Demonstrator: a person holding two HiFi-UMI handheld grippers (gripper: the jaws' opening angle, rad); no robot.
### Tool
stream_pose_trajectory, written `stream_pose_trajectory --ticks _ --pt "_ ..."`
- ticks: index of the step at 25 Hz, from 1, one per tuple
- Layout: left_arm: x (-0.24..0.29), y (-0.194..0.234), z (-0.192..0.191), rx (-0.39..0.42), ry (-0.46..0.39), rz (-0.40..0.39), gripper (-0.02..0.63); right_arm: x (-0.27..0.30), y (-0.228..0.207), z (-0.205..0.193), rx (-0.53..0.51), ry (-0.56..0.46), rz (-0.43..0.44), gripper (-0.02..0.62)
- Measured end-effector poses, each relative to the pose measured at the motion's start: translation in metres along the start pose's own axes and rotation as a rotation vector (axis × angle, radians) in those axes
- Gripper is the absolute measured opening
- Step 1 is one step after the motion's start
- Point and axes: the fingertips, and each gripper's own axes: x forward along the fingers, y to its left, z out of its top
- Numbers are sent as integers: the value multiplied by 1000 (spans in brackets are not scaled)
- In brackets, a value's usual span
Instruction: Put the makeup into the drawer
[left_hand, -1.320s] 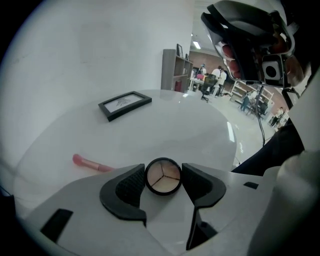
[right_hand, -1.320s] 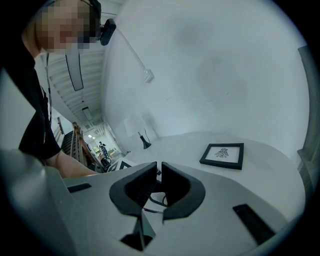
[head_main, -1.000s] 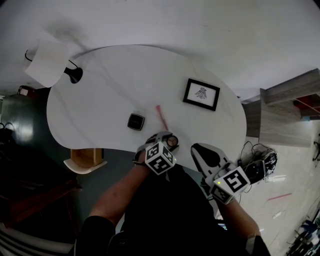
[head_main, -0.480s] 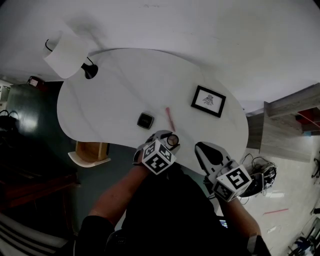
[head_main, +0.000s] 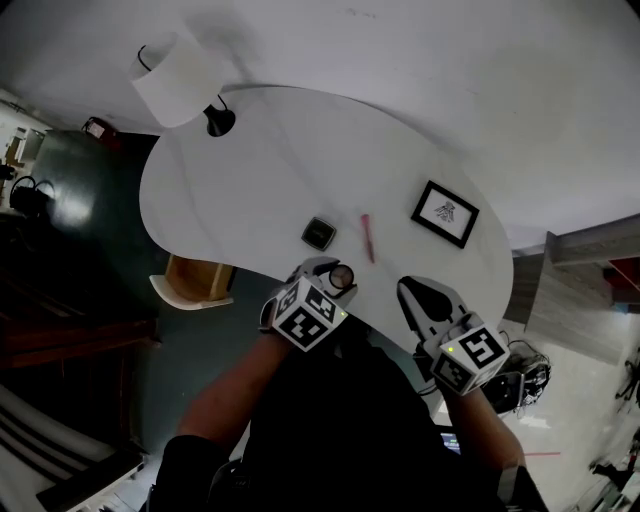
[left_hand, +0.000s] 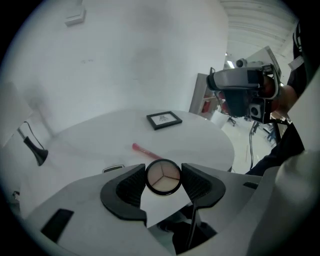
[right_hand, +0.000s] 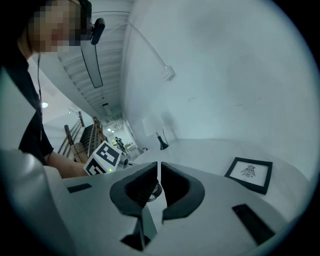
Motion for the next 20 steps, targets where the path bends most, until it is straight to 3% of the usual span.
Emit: stream_pose_trajectory --ticks 11,20 --pt "-76 50 -47 -127 -38 112 235 69 53 2 -119 74 124 18" --pt "-155 95 -127 -192 -51 176 235 142 141 -5 -168 109 206 18"
